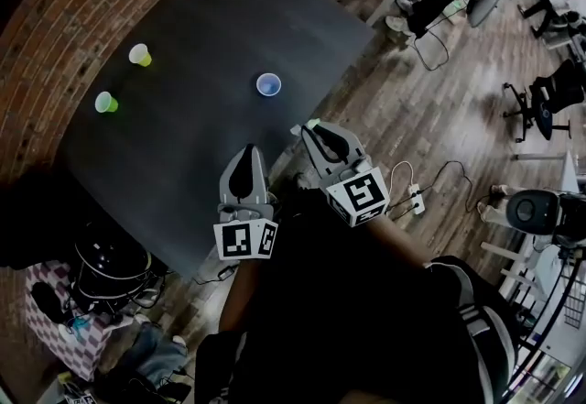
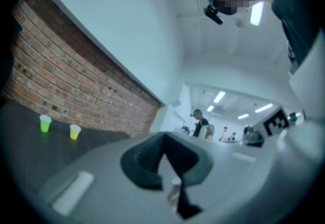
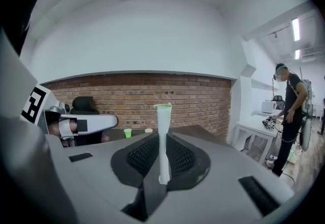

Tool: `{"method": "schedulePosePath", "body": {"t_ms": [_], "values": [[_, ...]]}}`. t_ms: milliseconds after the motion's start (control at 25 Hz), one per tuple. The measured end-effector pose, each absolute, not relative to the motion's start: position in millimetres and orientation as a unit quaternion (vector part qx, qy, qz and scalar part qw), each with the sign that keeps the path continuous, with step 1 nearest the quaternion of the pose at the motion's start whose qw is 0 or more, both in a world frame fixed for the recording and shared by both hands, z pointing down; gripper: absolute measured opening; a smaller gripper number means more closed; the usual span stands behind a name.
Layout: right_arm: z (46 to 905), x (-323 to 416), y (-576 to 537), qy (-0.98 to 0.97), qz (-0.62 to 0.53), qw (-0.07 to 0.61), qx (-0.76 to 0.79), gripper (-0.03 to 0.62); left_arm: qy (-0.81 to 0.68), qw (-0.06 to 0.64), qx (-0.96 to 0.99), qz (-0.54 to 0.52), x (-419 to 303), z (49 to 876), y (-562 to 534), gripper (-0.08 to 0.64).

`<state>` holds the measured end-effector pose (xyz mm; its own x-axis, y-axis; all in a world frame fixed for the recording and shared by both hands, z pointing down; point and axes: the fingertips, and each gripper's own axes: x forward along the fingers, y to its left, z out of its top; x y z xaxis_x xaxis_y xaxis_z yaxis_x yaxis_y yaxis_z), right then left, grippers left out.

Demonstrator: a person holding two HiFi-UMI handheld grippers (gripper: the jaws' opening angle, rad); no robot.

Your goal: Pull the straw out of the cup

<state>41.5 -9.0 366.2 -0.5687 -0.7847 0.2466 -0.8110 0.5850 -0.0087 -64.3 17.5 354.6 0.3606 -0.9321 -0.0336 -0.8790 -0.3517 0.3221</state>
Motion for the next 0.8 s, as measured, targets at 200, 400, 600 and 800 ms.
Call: {"method": "schedulePosePath", "body": {"t_ms": [200, 400, 600, 800], "values": [[360.3, 52.2, -15.1, -0.887, 0.062, 0.097, 0.447, 0.043, -0.552, 0.12, 0.82, -0.093, -51.7, 350.1, 15.3, 0.005], [356.0, 62.7, -14.6, -0.893, 0.067, 0.084, 0.437, 0.043, -0.557, 0.117, 0.818, -0.087, -37.2, 349.8, 14.9, 0.005], [359.6, 66.7, -16.3, -0.898, 0.073, 0.085, 0.426, 0.043, -0.556, 0.117, 0.819, -0.079, -25.3, 351.9, 11.1, 0.005], [360.7, 70.9, -19.5, -0.899, 0.074, 0.081, 0.423, 0.041, -0.556, 0.112, 0.82, -0.077, -19.5, 350.3, 8.3, 0.005]]}}
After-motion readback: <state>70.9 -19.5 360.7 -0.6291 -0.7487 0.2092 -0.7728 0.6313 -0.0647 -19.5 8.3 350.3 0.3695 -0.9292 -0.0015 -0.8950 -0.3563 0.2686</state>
